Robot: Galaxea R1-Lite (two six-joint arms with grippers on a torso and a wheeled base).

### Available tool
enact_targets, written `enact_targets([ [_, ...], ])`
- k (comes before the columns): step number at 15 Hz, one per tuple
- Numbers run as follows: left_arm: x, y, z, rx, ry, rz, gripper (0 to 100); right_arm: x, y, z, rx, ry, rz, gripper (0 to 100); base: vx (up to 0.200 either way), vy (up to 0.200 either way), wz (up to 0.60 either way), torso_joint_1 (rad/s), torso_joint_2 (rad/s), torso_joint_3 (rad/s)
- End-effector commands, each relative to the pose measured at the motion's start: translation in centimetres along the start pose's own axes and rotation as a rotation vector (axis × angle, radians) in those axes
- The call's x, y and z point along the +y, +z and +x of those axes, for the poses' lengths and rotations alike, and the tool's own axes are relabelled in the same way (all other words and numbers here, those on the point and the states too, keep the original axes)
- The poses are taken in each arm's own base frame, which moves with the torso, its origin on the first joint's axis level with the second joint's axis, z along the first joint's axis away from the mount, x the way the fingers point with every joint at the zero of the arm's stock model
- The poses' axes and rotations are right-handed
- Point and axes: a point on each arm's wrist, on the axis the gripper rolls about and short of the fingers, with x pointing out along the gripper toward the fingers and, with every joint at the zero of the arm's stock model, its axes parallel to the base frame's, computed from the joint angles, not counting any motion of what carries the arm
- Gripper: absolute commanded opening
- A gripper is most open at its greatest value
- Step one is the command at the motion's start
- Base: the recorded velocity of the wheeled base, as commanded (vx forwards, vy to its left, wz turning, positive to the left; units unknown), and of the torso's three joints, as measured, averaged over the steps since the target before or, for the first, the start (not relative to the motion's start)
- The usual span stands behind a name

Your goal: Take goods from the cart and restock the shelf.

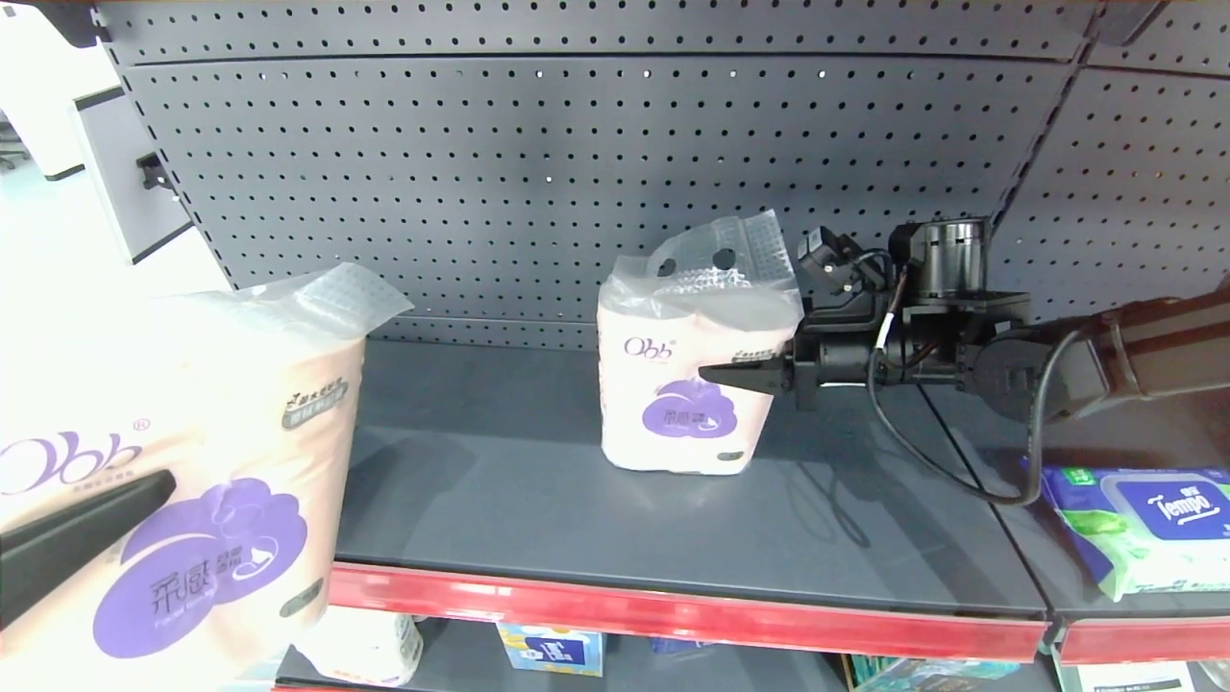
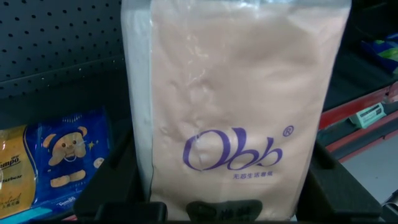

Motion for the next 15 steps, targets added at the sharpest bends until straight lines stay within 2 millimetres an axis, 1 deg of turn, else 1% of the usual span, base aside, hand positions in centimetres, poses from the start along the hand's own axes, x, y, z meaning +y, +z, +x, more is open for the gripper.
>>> enact_targets([
  [1,0.0,0.1,-0.1,-0.005,0.000,0.002,0,1.5,0.8,-1.4,-0.005,0.000,-0.017,0,0.000,0.000,0.00,0.000,0.00,0.000],
  [2,0.0,0.2,-0.1,-0.008,0.001,0.003,0,2.0,0.9,-1.8,-0.002,0.001,-0.013,0,0.000,0.000,0.00,0.000,0.00,0.000],
  [3,0.0,0.3,-0.1,-0.011,-0.001,0.004,0,3.7,0.6,-3.0,0.011,0.004,-0.004,0,0.000,0.000,0.00,0.000,0.00,0.000],
  [4,0.0,0.3,0.0,-0.011,0.001,0.004,0,4.2,0.5,-3.4,0.017,0.007,0.000,0,0.000,0.000,0.00,0.000,0.00,0.000],
  [6,0.0,0.3,0.0,-0.010,-0.007,0.004,0,6.7,-0.6,-4.9,0.057,-0.007,0.009,0,0.000,0.000,0.00,0.000,0.00,0.000],
  [7,0.0,0.3,0.0,-0.010,-0.007,0.004,0,7.2,-0.7,-5.2,0.062,-0.008,0.010,0,0.000,0.000,0.00,0.000,0.00,0.000],
  [8,0.0,0.3,-0.1,-0.013,-0.007,0.005,0,8.6,-0.9,-5.6,0.070,0.009,0.013,0,0.000,0.000,0.00,0.000,0.00,0.000],
  [11,-0.1,0.4,-0.2,-0.017,-0.013,0.006,0,10.8,-1.5,-6.0,0.108,0.007,0.018,0,0.000,0.000,0.00,0.000,0.00,0.000],
  [15,-0.1,0.6,-0.2,-0.038,-0.018,0.013,0,11.6,-1.6,-5.6,0.122,0.014,0.012,0,0.000,0.000,0.00,0.000,0.00,0.000],
])
